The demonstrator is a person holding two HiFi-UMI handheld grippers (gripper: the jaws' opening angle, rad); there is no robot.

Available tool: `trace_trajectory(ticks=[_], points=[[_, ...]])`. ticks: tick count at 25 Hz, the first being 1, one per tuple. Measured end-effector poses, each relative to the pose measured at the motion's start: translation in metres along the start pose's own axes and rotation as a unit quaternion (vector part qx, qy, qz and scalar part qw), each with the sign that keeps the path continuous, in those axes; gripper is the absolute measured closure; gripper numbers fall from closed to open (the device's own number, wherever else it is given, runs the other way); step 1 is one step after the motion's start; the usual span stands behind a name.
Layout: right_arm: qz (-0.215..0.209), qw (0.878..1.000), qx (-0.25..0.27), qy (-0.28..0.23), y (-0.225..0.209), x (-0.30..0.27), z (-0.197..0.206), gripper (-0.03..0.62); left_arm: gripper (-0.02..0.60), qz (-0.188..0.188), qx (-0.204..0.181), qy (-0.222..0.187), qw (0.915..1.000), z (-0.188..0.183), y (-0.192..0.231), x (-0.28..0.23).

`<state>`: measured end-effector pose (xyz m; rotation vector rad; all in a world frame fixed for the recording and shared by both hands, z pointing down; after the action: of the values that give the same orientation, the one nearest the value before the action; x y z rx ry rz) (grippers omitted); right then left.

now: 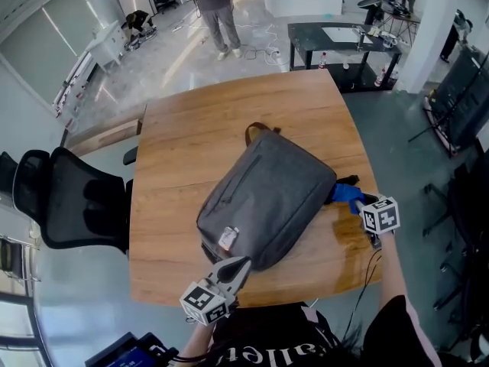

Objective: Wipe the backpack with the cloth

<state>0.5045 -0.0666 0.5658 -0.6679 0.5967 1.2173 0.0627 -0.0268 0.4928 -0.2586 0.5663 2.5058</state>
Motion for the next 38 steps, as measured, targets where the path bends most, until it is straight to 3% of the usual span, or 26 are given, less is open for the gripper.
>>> trace_trajectory(ticks=[10, 14, 19, 31, 38], points=[[0.047, 0.998, -0.042, 0.026, -0.034, 0.001, 0.0, 0.516, 0.584, -0.02, 0.009, -0.005, 0.9997, -0.009, 0.021, 0.007], [0.046, 0.998, -0.032, 0.03, -0.03, -0.007, -0.011, 0.516, 0.584, -0.015, 0.009, -0.008, 0.9998, -0.015, 0.028, 0.003], [0.044, 0.999, -0.014, 0.029, -0.024, -0.017, -0.038, 0.516, 0.584, -0.009, 0.009, -0.009, 0.9999, -0.018, 0.035, 0.006], [0.05, 0.997, 0.043, 0.034, -0.026, -0.051, -0.117, 0.516, 0.583, -0.049, 0.029, -0.018, 0.9982, -0.011, 0.064, 0.029], [0.039, 0.998, 0.047, 0.03, 0.005, -0.082, -0.161, 0.516, 0.583, -0.057, 0.039, -0.021, 0.9974, -0.017, 0.096, 0.049]])
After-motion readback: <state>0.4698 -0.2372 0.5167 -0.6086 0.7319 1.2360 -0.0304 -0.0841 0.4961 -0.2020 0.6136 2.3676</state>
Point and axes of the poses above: the fingertips, and each gripper's own axes: x backward along the fingers, y to its left, z out of its underside, the point moved 7 cm from there along x, backward along the fingers, and after that the axes turned 9 degrees about -z, right-handed, at the moved point
